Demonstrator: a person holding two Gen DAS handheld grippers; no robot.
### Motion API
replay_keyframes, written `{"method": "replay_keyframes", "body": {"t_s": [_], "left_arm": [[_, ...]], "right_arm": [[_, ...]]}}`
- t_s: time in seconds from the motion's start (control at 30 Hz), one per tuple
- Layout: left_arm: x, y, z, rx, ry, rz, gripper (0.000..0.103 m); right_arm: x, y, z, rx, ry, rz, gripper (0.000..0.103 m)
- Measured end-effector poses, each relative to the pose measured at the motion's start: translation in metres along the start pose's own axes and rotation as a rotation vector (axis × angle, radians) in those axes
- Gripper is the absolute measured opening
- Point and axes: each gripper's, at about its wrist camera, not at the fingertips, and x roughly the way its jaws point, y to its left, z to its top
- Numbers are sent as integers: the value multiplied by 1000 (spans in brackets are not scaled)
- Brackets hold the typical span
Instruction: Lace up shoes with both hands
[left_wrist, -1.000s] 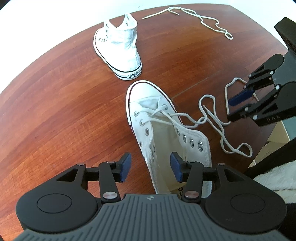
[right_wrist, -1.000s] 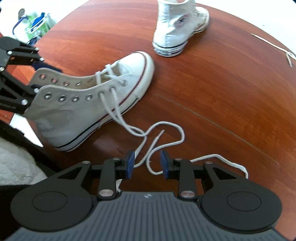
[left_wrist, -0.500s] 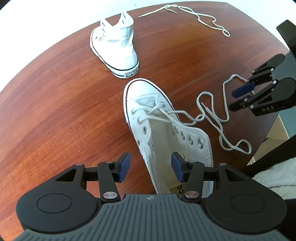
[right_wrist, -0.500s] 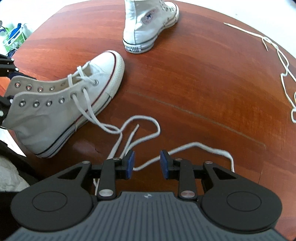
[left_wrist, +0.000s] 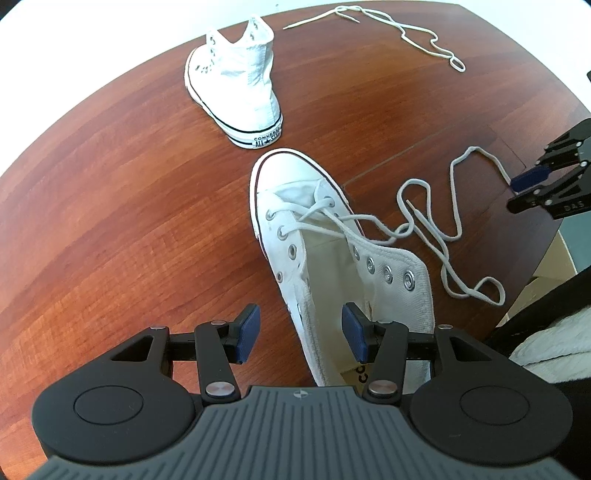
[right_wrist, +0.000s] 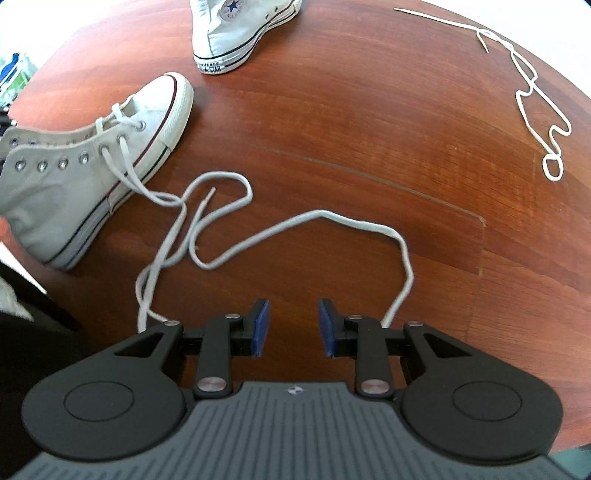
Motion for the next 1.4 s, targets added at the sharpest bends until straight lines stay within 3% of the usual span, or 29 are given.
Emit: {"method": "replay_keyframes", "body": {"t_s": [0.37, 0.43, 0.77, 0.9, 1.1, 1.4], "left_arm": [[-5, -5, -1, -26, 4, 67, 54], [-5, -6, -1, -35, 6, 79, 54], [-8, -8, -4, -101, 19, 130, 54], [-8, -8, -5, -113, 21, 139, 54], [-9, -9, -5, -131, 25, 151, 54], [-9, -10, -6, -151, 30, 168, 55]], "right_arm": [[-4, -28, -5, -472, 25, -9, 18], [-1, -30, -4, -611, 39, 1, 15], [17, -28, -10, -1150, 132, 64, 14], [20, -30, -11, -1290, 148, 113, 14], [28, -36, -6, -1388, 176, 155, 13], [34, -46, 1, -1382, 197, 197, 9]]}}
